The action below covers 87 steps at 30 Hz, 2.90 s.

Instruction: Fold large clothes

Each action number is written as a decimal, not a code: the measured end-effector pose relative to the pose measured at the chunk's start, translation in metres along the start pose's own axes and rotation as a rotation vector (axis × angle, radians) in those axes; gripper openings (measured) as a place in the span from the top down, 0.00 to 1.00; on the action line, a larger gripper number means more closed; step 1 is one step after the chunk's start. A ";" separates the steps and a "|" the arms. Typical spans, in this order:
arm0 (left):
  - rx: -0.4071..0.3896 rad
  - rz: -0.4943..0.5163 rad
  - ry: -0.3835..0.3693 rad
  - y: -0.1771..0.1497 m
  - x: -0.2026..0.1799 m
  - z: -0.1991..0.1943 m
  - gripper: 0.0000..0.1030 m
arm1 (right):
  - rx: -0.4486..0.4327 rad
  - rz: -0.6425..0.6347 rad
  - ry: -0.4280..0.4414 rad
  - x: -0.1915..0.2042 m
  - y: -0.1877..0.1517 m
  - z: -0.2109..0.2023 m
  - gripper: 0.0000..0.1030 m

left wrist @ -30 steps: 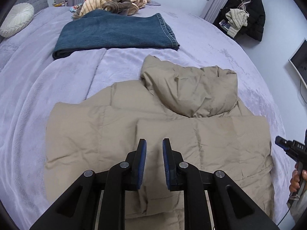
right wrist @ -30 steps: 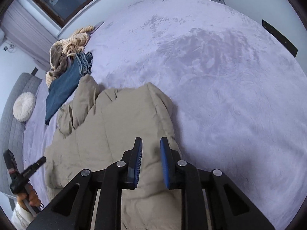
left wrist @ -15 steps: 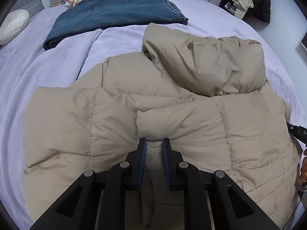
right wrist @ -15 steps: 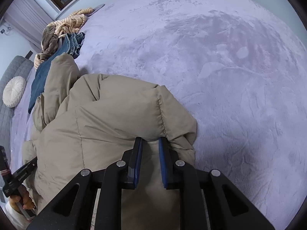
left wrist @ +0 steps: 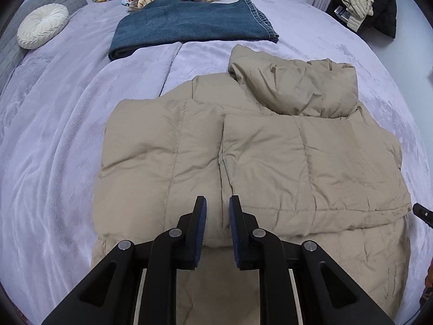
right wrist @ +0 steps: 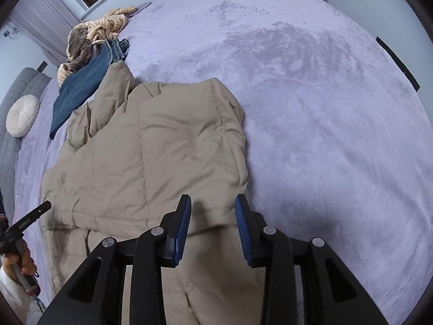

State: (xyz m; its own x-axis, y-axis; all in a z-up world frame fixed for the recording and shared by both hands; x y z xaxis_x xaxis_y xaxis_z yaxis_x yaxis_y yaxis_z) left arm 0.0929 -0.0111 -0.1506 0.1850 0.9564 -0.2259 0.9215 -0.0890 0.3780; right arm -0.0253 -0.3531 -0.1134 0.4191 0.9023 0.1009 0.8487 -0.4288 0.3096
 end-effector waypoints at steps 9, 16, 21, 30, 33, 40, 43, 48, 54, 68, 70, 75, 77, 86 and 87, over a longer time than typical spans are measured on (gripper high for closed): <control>0.035 -0.058 -0.010 -0.046 -0.018 -0.040 0.81 | 0.071 0.050 0.032 -0.019 -0.045 -0.034 0.56; 0.017 -0.099 0.000 -0.078 -0.034 -0.068 0.01 | 0.089 0.044 0.050 -0.028 -0.064 -0.058 0.50; 0.021 -0.094 0.046 -0.099 -0.043 -0.081 0.01 | 0.104 0.028 0.063 -0.031 -0.075 -0.069 0.40; 0.032 -0.157 0.041 -0.130 -0.049 -0.102 0.01 | 0.158 0.010 0.149 -0.024 -0.099 -0.076 0.15; 0.030 -0.166 0.037 -0.138 -0.049 -0.110 0.01 | 0.169 0.024 0.169 -0.020 -0.106 -0.078 0.14; 0.046 -0.161 0.039 -0.158 -0.035 -0.117 0.01 | 0.185 0.047 0.178 -0.008 -0.123 -0.080 0.14; 0.059 -0.159 0.029 -0.170 -0.024 -0.116 0.01 | 0.188 0.069 0.163 -0.004 -0.136 -0.079 0.14; 0.089 -0.150 0.016 -0.197 0.000 -0.118 0.01 | 0.202 0.129 0.155 -0.001 -0.166 -0.078 0.14; 0.116 -0.170 -0.006 -0.234 0.041 -0.126 0.01 | 0.229 0.237 0.143 -0.005 -0.209 -0.076 0.14; 0.250 -0.412 -0.303 -0.320 0.109 -0.109 0.01 | 0.263 0.495 0.157 -0.054 -0.276 -0.069 0.14; 0.251 -0.428 -0.320 -0.321 0.109 -0.103 0.01 | 0.271 0.534 0.151 -0.059 -0.284 -0.063 0.13; 0.221 -0.432 -0.379 -0.309 0.101 -0.098 0.01 | 0.269 0.614 0.181 -0.065 -0.291 -0.050 0.13; 0.218 -0.436 -0.391 -0.304 0.101 -0.095 0.01 | 0.268 0.650 0.194 -0.067 -0.291 -0.044 0.13; 0.226 -0.465 -0.432 -0.286 0.090 -0.069 0.01 | 0.212 0.781 0.354 -0.059 -0.278 -0.031 0.00; 0.223 -0.464 -0.437 -0.284 0.089 -0.068 0.01 | 0.207 0.788 0.405 -0.054 -0.273 -0.031 0.00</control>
State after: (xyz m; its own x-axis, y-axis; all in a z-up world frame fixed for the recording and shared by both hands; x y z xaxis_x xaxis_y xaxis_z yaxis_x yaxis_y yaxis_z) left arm -0.1753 0.1180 -0.2171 -0.1689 0.7133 -0.6802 0.9786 0.2035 -0.0296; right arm -0.2897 -0.2833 -0.1744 0.7907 0.2739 0.5476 0.4213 -0.8923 -0.1620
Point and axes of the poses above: each gripper's, at about its wrist camera, not at the fingertips, and z roughly the way its jaws point, x to its left, y to its top, the point moved 3 cm from there along z, roughly the way its jaws point, and after that the axes turned 10 degrees about -y, right-handed, at the moved point
